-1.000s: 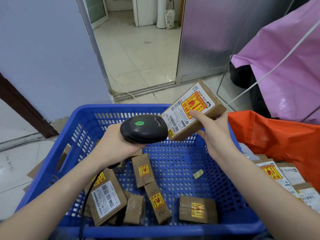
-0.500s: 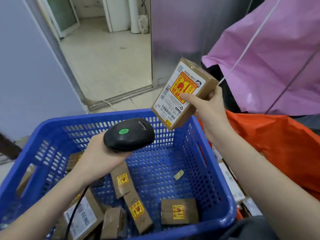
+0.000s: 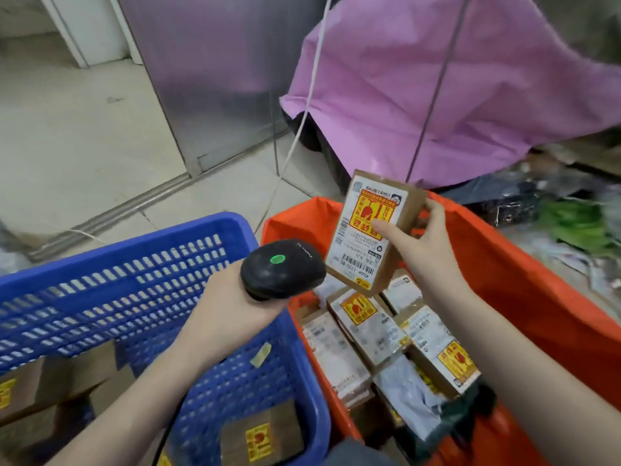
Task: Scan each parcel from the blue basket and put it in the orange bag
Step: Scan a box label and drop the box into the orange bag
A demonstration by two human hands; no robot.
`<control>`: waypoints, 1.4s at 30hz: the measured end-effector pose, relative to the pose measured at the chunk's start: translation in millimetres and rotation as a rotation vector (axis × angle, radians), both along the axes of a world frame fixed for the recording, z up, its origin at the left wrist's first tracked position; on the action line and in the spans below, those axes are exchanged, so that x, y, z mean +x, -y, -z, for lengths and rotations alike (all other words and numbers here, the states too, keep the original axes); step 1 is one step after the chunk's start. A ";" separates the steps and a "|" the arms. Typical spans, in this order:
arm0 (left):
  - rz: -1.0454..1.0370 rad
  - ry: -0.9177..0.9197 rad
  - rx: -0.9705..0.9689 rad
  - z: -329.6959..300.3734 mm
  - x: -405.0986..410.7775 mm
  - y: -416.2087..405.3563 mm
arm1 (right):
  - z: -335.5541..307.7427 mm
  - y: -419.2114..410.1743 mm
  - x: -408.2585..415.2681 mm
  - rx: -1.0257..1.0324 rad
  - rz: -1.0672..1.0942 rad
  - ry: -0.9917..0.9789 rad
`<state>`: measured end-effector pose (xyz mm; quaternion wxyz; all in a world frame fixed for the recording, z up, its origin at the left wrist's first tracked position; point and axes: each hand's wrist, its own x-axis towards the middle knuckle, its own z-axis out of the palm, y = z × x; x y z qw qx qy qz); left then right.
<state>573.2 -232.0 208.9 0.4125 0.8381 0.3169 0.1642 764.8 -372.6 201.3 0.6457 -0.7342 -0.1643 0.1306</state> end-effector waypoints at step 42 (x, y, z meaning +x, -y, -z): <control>-0.283 -0.071 -0.036 17.0 -36.2 -100.0 | 44.3 -157.2 -37.2 -0.532 -0.176 0.678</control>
